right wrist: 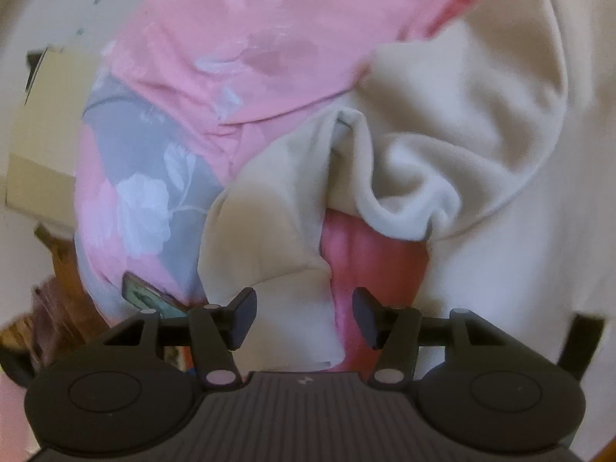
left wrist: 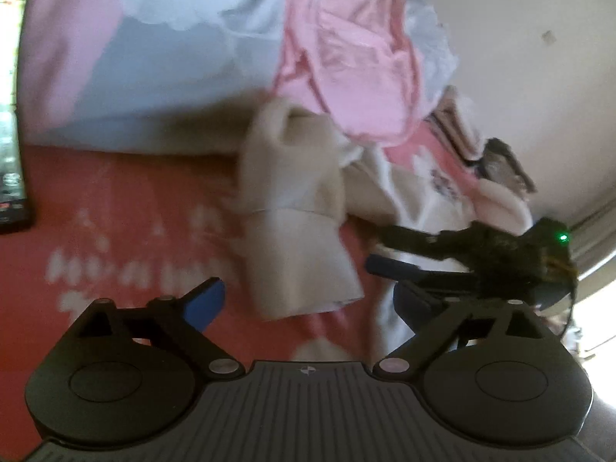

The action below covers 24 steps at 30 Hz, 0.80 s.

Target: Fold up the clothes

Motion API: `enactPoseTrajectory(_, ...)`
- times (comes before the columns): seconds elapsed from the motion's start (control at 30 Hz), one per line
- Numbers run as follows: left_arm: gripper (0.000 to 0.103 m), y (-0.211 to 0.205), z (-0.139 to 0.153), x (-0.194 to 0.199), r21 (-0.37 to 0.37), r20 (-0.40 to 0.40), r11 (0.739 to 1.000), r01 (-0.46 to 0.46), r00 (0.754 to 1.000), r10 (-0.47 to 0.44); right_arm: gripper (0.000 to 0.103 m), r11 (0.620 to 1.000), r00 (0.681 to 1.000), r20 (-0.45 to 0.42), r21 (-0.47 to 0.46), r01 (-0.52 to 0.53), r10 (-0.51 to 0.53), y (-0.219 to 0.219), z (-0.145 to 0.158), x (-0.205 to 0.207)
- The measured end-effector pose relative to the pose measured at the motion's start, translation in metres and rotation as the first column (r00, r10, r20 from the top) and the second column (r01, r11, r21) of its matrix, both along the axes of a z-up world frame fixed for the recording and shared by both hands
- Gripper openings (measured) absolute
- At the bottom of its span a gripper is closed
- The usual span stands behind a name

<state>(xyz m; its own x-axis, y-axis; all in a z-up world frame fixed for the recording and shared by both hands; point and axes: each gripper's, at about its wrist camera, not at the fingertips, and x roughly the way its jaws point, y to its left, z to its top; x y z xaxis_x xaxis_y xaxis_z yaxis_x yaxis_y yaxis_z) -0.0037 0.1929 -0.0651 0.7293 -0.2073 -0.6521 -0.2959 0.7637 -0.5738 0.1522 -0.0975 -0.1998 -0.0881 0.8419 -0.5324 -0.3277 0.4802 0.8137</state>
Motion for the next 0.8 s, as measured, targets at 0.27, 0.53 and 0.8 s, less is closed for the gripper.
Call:
enactPoseTrajectory(0.27, 0.077, 0.011, -0.025, 0.012, 0.000, 0.006, 0.999, -0.039, 0.999, 0.038, 0.058, 0.999, 0.998, -0.061, -0.033, -0.019, 0.017, 0.012, -0.019, 0.003)
enactPoseTrajectory(0.53, 0.018, 0.005, -0.025, 0.020, -0.032, 0.056, 0.999, -0.011, 0.998, 0.013, 0.058, 0.999, 0.994, -0.103, -0.024, -0.026, 0.024, 0.020, -0.025, 0.004)
enactPoseTrajectory(0.8, 0.004, 0.004, 0.028, 0.017, 0.139, 0.105, 0.990, 0.027, 0.994, -0.041, 0.058, 1.000, 0.985, -0.170, 0.027, -0.003, 0.007, 0.014, -0.022, 0.004)
